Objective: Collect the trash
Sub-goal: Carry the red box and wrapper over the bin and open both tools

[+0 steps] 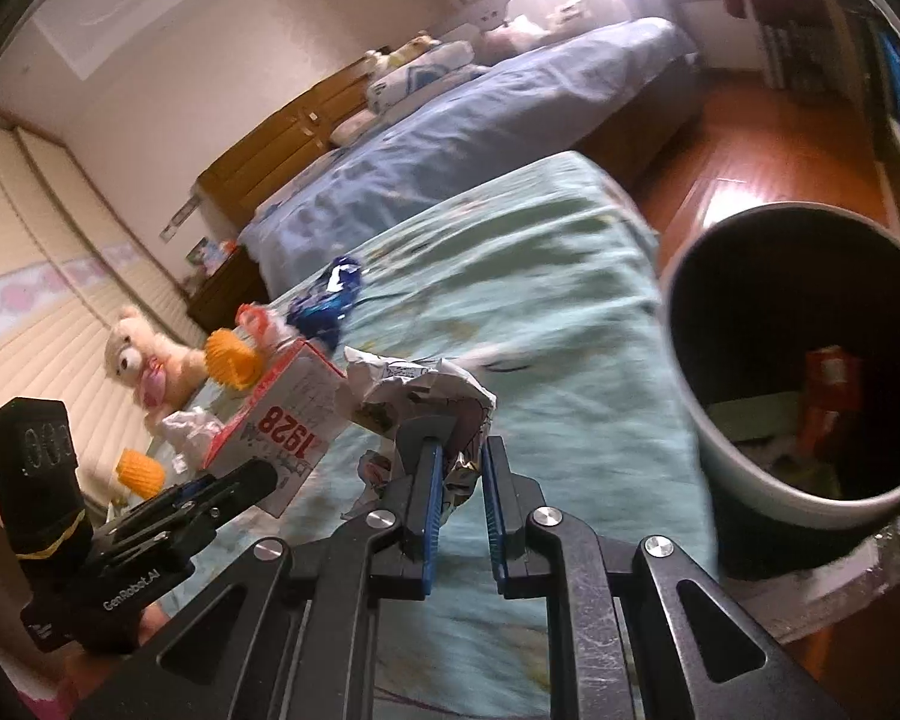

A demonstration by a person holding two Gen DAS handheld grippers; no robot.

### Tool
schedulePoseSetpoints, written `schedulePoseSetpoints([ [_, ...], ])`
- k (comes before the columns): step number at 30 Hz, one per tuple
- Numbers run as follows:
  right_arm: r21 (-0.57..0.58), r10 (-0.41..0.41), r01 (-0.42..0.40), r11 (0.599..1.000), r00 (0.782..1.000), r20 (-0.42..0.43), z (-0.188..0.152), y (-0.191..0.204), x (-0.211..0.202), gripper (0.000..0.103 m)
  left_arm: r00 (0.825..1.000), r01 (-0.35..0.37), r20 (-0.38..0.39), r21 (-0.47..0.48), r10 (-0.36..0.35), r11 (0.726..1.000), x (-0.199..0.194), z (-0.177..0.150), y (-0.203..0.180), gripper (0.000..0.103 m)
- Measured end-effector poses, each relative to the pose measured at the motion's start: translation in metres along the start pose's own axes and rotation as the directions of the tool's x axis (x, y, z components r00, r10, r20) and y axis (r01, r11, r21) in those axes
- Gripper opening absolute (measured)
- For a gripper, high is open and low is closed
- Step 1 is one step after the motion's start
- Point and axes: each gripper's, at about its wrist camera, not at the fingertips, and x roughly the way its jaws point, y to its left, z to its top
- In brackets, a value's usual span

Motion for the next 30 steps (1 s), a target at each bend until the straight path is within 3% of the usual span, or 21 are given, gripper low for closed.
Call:
schedulePoseSetpoints([
  [15,0.086,-0.085,0.079,0.993,0.994,0.070,0.001,-0.058,-0.042,0.013,0.999,0.053,-0.005,0.086,-0.053,0.995,0.018,0.011,-0.051,0.032],
  [30,0.128,-0.148,0.133,0.983,0.982,0.116,0.004,-0.088,-0.066,0.013,0.996,0.086,-0.027,0.147,-0.083,0.985,0.036,0.017,-0.089,0.032],
])
